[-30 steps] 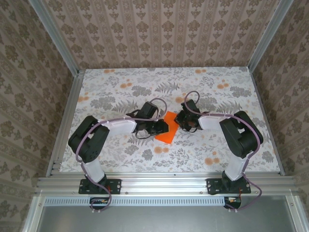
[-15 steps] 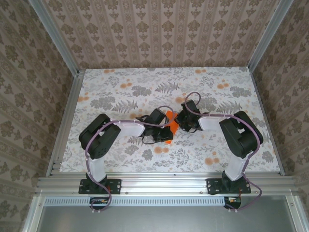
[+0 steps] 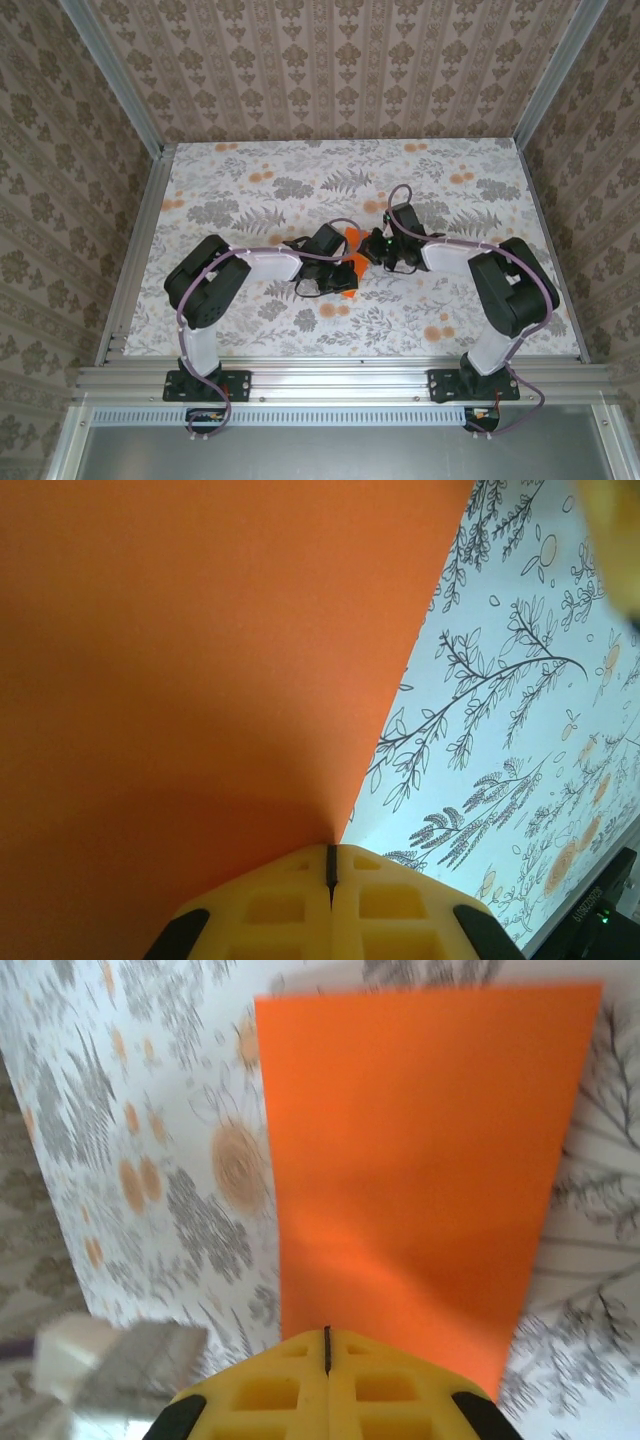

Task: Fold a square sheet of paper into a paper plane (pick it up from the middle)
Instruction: First fold in half a square sheet of paper at the center of the table.

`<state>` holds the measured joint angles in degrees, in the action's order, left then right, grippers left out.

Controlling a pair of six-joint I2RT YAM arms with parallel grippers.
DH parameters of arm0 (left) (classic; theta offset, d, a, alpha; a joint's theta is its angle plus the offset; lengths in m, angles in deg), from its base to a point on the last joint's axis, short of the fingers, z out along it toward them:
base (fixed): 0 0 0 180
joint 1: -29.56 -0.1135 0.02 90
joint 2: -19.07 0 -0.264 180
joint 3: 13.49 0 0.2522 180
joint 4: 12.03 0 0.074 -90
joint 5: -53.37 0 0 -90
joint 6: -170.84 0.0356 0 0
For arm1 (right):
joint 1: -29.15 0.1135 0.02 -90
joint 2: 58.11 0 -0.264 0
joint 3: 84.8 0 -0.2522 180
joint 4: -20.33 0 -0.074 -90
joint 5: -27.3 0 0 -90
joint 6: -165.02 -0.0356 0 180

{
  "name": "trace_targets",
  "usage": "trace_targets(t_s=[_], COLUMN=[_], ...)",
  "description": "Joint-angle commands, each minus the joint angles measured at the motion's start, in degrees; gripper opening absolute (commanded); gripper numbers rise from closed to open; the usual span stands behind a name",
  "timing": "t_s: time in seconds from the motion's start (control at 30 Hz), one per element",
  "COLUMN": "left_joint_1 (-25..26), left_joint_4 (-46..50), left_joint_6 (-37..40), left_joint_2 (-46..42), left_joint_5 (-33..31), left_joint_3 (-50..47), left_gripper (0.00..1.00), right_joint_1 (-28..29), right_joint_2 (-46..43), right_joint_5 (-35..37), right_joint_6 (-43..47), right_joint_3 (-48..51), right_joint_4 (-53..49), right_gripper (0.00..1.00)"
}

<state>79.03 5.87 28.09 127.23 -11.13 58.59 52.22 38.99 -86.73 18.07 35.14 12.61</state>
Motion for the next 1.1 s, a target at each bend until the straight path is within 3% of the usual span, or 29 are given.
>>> trace_targets(t_s=[0.0, 0.47, 1.07], left_joint_1=[0.4, 0.3, 0.6], left_joint_4=[5.7, 6.4, 7.8], left_joint_6=[1.2, 1.3, 2.9], left_joint_2=[2.6, 2.4, 2.2], left_joint_5=[-2.7, -3.1, -1.3], left_joint_3=[-0.2, 0.1, -4.3], left_gripper=[0.0, 0.0, 0.0], right_joint_1=[0.1, 0.5, -2.6], right_joint_2=[-1.3, 1.3, 6.6], right_joint_5=[-3.7, -9.2, -3.8], right_joint_6=[3.2, 6.5, 11.0], right_joint_3=[2.9, 4.3, -2.1], right_joint_4=[-2.0, -3.7, -7.5], right_gripper=[0.03, 0.0, 0.0])
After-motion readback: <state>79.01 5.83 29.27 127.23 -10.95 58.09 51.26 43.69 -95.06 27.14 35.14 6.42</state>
